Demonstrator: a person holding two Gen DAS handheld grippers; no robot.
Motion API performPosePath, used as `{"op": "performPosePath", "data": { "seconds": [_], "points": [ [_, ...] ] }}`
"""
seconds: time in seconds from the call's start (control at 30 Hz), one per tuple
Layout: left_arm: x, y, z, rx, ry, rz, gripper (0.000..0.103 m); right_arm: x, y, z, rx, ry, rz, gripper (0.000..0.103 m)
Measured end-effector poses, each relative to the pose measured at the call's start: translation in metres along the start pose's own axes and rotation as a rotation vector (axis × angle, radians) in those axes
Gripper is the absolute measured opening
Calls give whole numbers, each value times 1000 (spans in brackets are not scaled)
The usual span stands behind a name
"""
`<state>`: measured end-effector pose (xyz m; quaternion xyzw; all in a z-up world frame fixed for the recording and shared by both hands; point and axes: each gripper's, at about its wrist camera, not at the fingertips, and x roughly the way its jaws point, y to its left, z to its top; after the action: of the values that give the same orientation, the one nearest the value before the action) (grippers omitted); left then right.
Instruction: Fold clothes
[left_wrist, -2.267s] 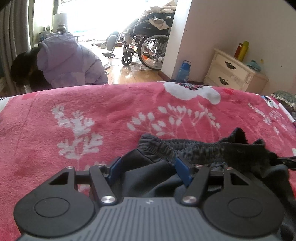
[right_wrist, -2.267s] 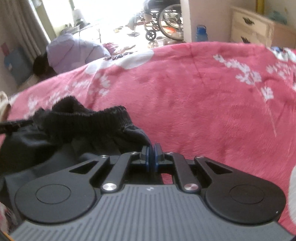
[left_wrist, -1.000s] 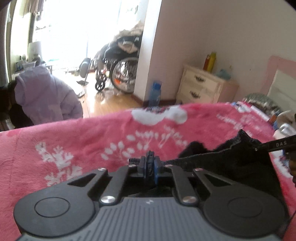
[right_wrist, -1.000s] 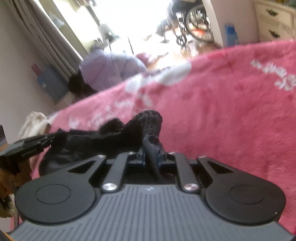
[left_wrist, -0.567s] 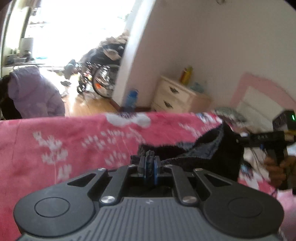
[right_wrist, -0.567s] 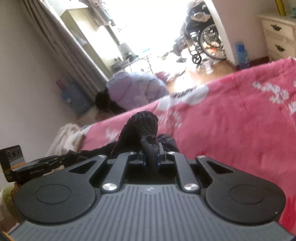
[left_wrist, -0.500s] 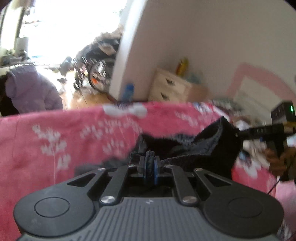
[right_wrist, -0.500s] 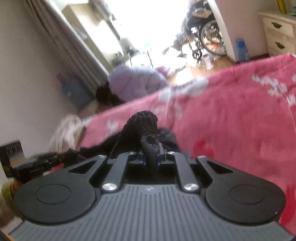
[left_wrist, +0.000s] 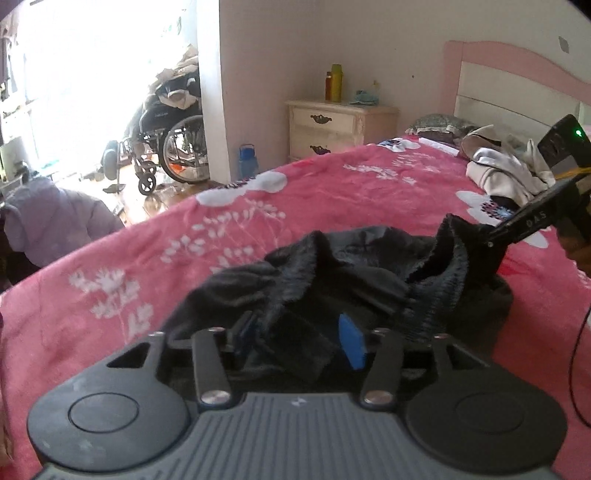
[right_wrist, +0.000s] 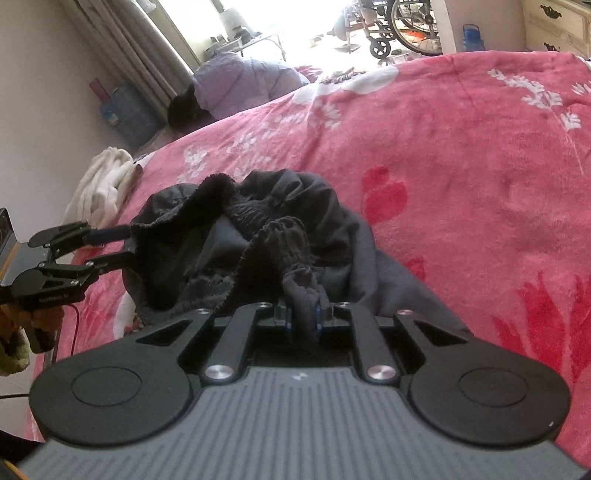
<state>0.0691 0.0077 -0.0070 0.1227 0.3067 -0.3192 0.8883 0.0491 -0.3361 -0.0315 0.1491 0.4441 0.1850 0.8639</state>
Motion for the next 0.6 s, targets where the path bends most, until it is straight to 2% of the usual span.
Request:
{"op": "performPosePath", "data": {
  "seconds": [0.07, 0.2, 0.23, 0.27, 0.33, 0.37, 0.43, 0.6],
  "points": [
    [5, 3, 2, -13, 6, -2, 61, 4, -2, -3, 8, 7, 1, 11],
    [24, 0, 0, -12, 62, 0, 61, 11, -6, -3, 28, 21, -2, 11],
    [29, 0, -1, -12, 78, 11, 56, 12, -6, -2, 31, 21, -2, 11],
    [33, -1, -3, -13, 95, 21, 43, 12, -6, -2, 32, 21, -3, 11],
    [37, 3, -5, -62, 109, 26, 24, 13, -5, -1, 27, 16, -8, 11],
    [38, 5, -6, -93, 111, 24, 19, 13, -4, -1, 21, 12, -11, 11],
    [34, 14, -7, -160, 110, 38, 11, 12, 1, 0, -8, 6, -27, 11],
    [14, 32, 0, -290, 61, 58, 8, 11, 23, 0, -173, 3, -90, 13]
  ]
}}
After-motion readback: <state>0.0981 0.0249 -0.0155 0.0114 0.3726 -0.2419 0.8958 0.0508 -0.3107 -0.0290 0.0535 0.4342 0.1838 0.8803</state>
